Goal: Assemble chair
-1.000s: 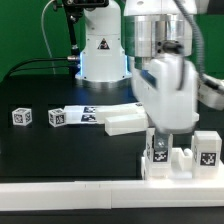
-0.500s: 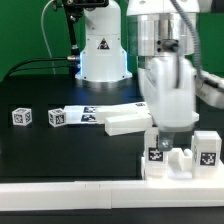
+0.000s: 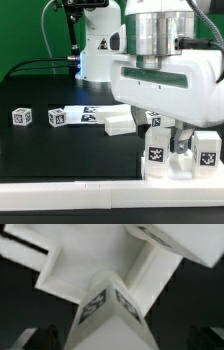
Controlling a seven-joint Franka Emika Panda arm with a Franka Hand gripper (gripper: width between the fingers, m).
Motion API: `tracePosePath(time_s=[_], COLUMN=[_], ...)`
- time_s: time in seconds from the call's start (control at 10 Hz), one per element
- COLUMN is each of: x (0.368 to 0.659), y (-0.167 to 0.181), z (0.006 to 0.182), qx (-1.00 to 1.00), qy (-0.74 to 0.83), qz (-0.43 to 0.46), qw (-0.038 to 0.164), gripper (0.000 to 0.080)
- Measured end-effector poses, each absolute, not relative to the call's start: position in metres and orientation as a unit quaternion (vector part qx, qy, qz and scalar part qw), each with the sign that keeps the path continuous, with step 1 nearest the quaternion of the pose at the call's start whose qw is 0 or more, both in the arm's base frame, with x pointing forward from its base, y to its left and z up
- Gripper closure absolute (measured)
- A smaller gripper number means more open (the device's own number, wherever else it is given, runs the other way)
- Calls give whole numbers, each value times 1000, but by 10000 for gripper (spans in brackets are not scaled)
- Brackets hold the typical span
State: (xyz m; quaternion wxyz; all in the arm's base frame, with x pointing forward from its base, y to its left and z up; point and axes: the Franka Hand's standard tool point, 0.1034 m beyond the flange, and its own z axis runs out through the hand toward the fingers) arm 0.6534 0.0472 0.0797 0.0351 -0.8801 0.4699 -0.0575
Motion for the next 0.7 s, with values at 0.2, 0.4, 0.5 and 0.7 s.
tracePosePath(time_s=[0.2, 0.4, 0.5, 0.7], x=[649, 649, 648, 649], y=[48, 47, 47, 47], z=[73, 72, 72, 72], qx=[-969, -968, -963, -943], qy=[236, 240, 258, 324], qz=[-76, -76, -76, -74], qw=[2, 1, 3, 8], gripper=[150, 150, 296, 446])
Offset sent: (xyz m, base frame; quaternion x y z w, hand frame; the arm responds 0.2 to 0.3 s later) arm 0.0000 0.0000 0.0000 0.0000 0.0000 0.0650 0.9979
